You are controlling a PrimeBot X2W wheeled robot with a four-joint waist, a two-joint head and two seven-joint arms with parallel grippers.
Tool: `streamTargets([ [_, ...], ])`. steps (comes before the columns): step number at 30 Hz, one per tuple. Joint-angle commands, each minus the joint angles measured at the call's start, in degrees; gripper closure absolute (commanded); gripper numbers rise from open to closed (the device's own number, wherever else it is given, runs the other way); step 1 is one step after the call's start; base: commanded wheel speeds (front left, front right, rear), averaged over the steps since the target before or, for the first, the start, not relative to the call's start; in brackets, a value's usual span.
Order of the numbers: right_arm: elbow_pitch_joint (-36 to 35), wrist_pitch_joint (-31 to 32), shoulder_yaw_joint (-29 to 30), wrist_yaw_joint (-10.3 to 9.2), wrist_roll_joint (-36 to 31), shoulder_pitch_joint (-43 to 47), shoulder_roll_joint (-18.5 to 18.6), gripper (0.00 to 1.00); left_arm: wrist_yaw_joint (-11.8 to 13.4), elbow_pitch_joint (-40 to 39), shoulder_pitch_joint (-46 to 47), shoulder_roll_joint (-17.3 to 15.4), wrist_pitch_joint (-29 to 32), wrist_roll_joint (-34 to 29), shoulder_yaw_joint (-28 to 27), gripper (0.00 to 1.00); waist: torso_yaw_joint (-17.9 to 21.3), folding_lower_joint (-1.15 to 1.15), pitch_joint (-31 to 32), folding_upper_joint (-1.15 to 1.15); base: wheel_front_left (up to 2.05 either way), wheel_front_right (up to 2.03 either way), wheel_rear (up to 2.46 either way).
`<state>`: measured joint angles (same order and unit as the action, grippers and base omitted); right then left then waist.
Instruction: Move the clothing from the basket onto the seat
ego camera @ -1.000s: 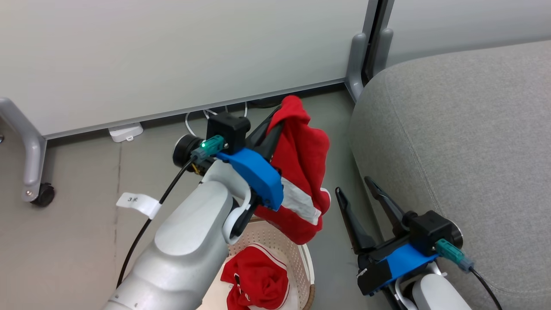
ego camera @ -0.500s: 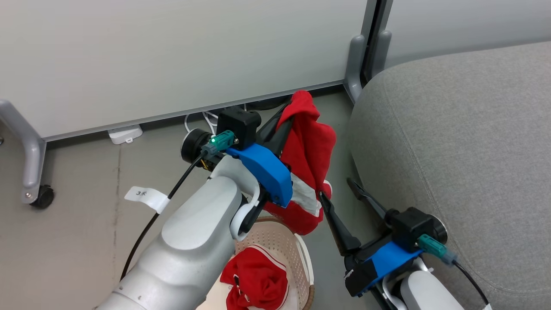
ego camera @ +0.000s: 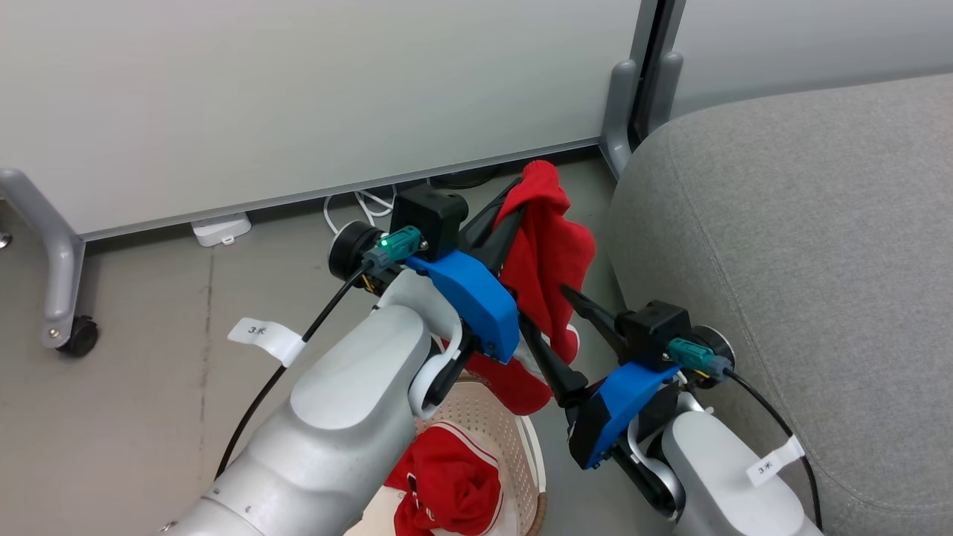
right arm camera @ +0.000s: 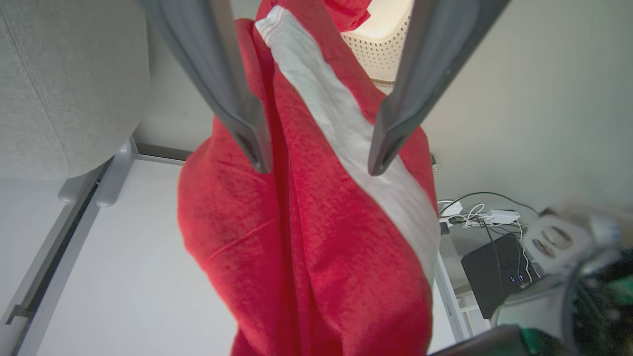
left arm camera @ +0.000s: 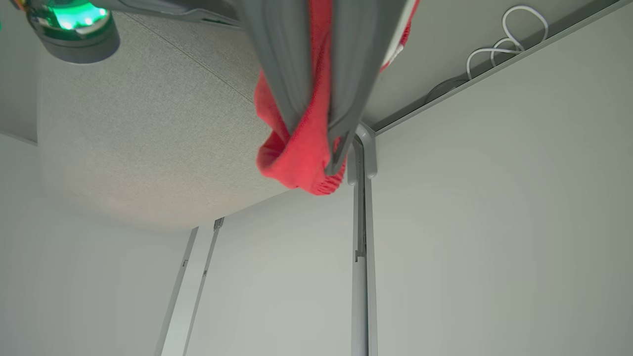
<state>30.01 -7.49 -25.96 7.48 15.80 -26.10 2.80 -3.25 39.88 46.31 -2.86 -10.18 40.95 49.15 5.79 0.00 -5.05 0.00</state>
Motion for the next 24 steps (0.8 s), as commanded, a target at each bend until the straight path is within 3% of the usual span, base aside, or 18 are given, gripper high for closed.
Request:
streamTargets([
  [1,0.6,0.2,-0.6,0.03,0.9,-1.4,0.1,0.0,0.2,-0.2,1.1,0.0,-0.3,0.4,0.3,1.0,-0.1,0.0,0.0,0.0,0.0,0.0,0.0],
  [15,12.5,-0.7,-4.9,0.03,3.9,-9.9,0.1,0.0,0.7,-1.5,2.0,0.0,-0.7,3.8,5.0,1.0,-1.5,0.0,0.6,0.0,0.0,0.0,0.0],
  [24,15.4,-1.7,-8.5,0.03,7.0,-12.2,0.1,0.0,0.5,-2.4,2.0,-0.1,-0.7,6.1,8.0,1.0,-1.7,0.0,1.7,0.0,0.0,0.0,0.0],
])
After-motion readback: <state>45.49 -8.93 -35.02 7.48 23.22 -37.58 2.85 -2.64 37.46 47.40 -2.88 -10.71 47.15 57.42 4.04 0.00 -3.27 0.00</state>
